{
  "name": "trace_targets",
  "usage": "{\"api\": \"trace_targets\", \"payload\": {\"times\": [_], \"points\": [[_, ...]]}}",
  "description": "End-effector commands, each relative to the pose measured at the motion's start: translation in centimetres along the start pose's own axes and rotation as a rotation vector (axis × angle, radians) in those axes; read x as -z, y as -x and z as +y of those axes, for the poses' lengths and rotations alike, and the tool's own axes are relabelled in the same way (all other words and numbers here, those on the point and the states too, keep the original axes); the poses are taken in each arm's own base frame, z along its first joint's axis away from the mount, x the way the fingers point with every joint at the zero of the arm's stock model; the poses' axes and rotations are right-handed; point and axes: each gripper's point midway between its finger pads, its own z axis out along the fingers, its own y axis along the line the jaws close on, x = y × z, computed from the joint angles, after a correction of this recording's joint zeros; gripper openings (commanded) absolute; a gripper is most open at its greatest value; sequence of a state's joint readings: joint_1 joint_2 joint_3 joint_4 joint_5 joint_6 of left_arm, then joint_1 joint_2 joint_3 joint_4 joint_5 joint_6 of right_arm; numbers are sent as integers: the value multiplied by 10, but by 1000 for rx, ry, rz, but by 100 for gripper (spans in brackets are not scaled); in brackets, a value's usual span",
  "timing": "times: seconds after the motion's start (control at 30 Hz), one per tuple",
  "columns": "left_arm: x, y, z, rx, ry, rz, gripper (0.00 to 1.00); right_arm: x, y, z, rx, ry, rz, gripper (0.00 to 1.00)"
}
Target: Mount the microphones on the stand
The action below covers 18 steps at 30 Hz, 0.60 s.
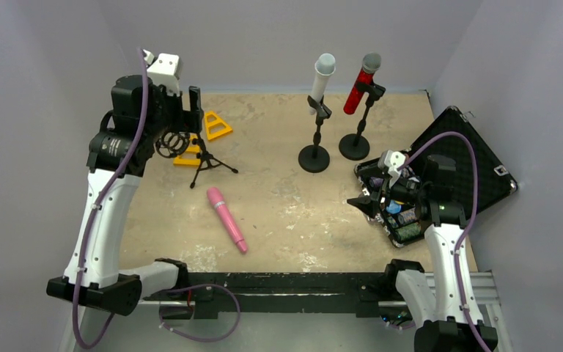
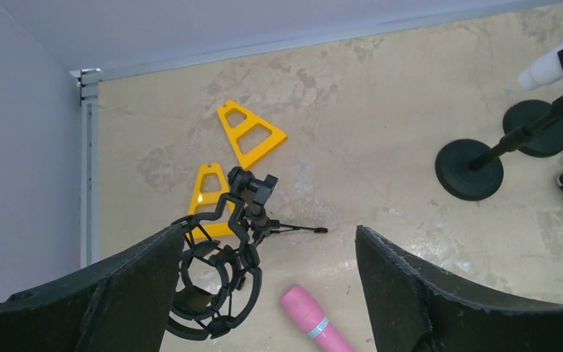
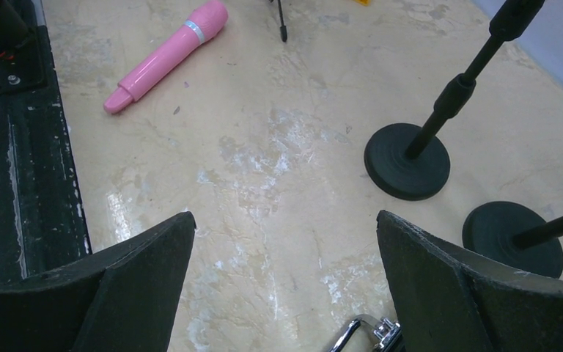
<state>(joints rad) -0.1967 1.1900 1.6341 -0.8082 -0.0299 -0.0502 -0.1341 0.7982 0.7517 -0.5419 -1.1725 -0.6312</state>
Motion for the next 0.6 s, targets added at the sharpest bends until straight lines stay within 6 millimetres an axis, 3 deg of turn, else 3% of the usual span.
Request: {"api": "trace_targets", "payload": {"times": [0.0, 0.1, 0.33, 0.43, 0.57], "points": [[1, -22, -9, -6, -66, 82, 87, 3, 16, 3, 45, 20, -27, 97], [12, -53, -37, 84, -200, 109, 83, 2, 15, 4, 42, 28, -28, 97], [63, -140, -100, 318, -456, 217, 82, 0, 13, 6, 29, 59, -40, 97], [67, -186, -125, 320, -466, 337, 83, -1, 12, 5, 33, 59, -39, 97], [49, -246, -135, 281, -326, 482, 85, 0, 10, 5, 38, 47, -34, 97]]}}
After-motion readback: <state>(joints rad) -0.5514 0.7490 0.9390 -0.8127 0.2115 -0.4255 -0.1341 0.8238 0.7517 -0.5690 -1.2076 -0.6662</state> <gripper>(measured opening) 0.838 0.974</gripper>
